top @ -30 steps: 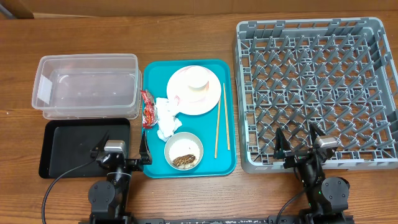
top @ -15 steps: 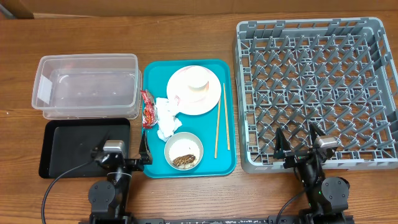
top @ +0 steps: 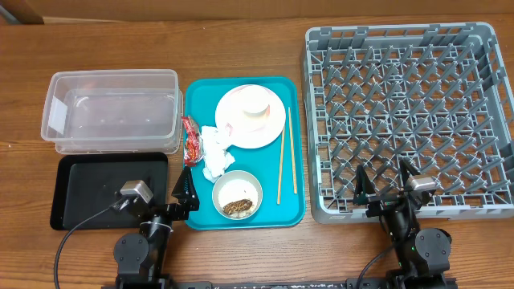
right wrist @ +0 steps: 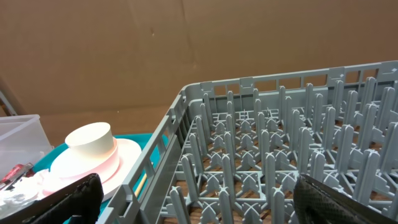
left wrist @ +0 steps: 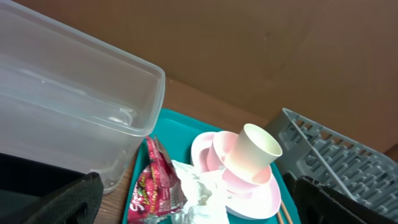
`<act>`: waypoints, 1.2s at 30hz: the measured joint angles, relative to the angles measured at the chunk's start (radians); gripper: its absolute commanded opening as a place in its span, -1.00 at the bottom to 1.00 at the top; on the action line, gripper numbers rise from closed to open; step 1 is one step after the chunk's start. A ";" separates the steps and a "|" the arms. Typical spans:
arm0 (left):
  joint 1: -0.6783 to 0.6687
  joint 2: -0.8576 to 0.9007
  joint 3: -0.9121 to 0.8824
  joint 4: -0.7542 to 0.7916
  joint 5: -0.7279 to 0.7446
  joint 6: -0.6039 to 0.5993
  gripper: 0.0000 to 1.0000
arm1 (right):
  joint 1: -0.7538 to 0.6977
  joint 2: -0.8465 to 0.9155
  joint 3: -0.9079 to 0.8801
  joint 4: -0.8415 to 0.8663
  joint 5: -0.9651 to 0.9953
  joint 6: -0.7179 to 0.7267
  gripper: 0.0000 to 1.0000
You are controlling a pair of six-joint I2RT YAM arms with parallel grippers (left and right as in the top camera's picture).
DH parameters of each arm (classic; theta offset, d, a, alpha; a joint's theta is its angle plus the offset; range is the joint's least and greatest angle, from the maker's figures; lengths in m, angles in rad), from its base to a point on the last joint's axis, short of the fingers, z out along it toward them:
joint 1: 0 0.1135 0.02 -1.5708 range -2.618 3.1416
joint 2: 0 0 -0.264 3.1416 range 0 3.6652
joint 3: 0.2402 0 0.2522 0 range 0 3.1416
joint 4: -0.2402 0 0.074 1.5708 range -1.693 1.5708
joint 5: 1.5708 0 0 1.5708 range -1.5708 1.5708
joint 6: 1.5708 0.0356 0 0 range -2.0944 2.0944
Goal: Sort waste into correct bins and load items into the dishwasher
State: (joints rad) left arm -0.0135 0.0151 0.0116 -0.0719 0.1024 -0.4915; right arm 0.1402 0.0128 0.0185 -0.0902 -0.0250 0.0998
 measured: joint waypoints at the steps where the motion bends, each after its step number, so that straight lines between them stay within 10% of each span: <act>1: 0.000 0.000 0.000 0.000 0.002 -0.005 1.00 | 0.000 0.000 0.000 0.000 0.000 0.000 1.00; 21: 0.000 0.001 0.055 -0.034 0.052 -0.003 1.00 | 0.000 0.000 0.000 0.000 0.000 0.000 1.00; 36: -0.001 0.664 0.992 -0.739 0.093 0.084 1.00 | 0.000 0.000 0.000 0.000 0.001 0.000 1.00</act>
State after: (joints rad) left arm -0.0143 0.6792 1.0039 -0.8104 0.1959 -0.4076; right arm 0.1402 0.0128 0.0185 -0.0906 -0.0242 0.1001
